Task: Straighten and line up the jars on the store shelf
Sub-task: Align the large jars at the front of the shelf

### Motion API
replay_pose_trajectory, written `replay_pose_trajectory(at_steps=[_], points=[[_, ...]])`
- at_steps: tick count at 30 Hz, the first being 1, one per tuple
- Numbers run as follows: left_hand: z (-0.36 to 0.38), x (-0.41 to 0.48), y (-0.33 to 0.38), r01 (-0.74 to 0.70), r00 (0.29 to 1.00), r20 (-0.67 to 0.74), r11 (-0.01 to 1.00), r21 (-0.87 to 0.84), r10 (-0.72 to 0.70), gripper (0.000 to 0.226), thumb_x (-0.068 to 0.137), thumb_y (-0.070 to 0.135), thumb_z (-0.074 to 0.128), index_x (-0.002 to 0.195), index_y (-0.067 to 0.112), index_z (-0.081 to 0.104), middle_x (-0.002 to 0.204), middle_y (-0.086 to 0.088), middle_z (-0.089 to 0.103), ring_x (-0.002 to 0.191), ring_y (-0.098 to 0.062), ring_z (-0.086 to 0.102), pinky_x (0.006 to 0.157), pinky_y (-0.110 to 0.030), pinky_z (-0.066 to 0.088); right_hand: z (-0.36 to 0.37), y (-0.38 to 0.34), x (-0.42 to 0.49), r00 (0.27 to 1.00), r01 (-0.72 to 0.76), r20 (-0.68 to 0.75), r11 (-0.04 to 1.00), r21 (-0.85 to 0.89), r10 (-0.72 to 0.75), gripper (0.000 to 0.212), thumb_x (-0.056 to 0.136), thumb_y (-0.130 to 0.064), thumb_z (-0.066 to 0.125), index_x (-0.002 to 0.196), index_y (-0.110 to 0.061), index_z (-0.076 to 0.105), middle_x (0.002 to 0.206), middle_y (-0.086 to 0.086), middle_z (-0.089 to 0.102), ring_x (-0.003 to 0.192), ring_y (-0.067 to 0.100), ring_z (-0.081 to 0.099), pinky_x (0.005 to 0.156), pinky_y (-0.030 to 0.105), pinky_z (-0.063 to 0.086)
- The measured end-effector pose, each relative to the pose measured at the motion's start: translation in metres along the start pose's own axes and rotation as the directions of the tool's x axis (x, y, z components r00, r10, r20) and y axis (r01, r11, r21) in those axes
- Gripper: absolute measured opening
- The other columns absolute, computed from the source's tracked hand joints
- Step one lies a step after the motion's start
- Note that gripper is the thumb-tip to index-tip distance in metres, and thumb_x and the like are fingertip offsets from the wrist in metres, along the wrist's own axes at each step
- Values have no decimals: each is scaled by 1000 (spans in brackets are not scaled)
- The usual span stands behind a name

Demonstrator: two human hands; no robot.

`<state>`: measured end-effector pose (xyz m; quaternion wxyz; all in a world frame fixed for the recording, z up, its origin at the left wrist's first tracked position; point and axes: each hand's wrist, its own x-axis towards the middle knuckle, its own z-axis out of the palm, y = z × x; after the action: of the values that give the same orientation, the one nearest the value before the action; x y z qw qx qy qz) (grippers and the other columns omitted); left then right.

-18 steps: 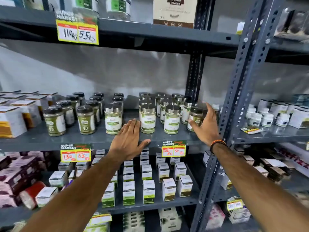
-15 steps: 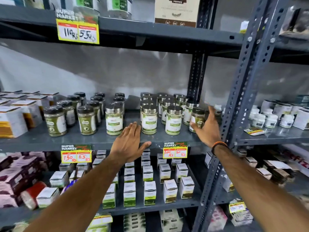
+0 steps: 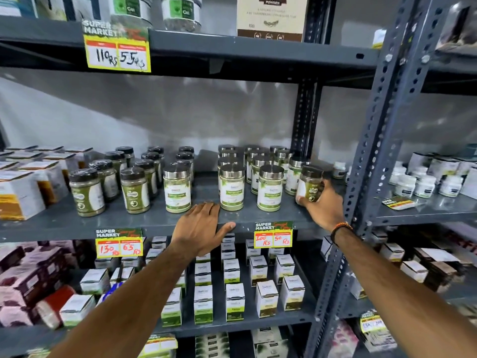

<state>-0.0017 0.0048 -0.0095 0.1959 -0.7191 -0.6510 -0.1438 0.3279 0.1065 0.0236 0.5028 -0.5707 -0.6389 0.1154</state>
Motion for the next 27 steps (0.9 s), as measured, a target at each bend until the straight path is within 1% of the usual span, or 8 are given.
replay_pose_trajectory(at_steps=[3, 6, 9, 14, 17, 20, 23, 27], points=[[-7, -1, 0, -3, 999, 42, 1000, -29, 4, 86, 96, 78, 17, 146, 13, 45, 147, -9, 55, 134, -28, 51, 107, -44, 45, -9, -18, -8, 1000, 24, -4, 999, 48, -24, 67, 72, -30, 91, 127, -22, 54, 105, -10, 67, 84, 0, 63, 68, 3, 40], [-24, -4, 0, -27, 997, 65, 998, -53, 31, 86, 96, 77, 21, 152, 13, 36, 154, -10, 47, 142, -29, 42, 113, -47, 40, -19, -45, -17, 998, 65, -9, 991, 114, -64, 64, 70, -33, 91, 120, -34, 50, 100, -18, 66, 84, -15, 59, 65, -2, 41], [-53, -10, -5, -46, 999, 3, 998, -40, 46, 85, 97, 76, 21, 151, 13, 34, 154, -11, 47, 141, -29, 42, 113, -49, 40, -24, -78, -28, 993, 113, 2, 980, 163, -114, 65, 68, -39, 91, 119, -36, 51, 95, -26, 65, 84, -17, 62, 71, 2, 44], [-107, -24, -34, -33, 992, -122, 999, 10, 34, 89, 98, 77, 19, 155, 10, 33, 157, -13, 44, 144, -31, 42, 112, -50, 42, 2, -137, -50, 972, 195, 85, 953, 230, -220, 82, 69, -42, 89, 138, -23, 50, 104, -22, 63, 95, -4, 62, 86, 24, 53], [-131, -39, -68, 4, 984, -181, 999, 38, 3, 85, 98, 75, 22, 150, 10, 37, 151, -13, 50, 138, -31, 46, 103, -51, 49, 32, -170, -67, 955, 232, 124, 941, 245, -268, 84, 69, -43, 90, 140, -21, 50, 98, -25, 60, 89, -8, 59, 81, 21, 52], [-145, -59, -109, 69, 982, -181, 996, 60, -57, 85, 98, 75, 25, 153, 11, 35, 155, -13, 46, 142, -32, 43, 106, -53, 47, 65, -197, -86, 939, 253, 161, 929, 268, -303, 76, 68, -44, 91, 131, -27, 53, 91, -27, 60, 84, -13, 58, 69, 10, 48], [-151, -83, -153, 144, 975, -178, 988, 60, -132, 82, 98, 73, 27, 154, 14, 33, 157, -12, 44, 144, -32, 39, 108, -56, 45, 98, -217, -103, 914, 265, 221, 913, 310, -340, 70, 68, -44, 92, 125, -32, 52, 91, -28, 59, 85, -13, 59, 73, 14, 51], [-147, -114, -201, 204, 971, -153, 973, 112, -186, 81, 95, 67, 25, 153, 12, 35, 156, -14, 43, 145, -33, 37, 111, -56, 42, 140, -234, -122, 891, 274, 269, 905, 324, -366, 75, 63, -48, 92, 127, -29, 57, 100, -17, 69, 91, 3, 69, 76, 21, 56]])
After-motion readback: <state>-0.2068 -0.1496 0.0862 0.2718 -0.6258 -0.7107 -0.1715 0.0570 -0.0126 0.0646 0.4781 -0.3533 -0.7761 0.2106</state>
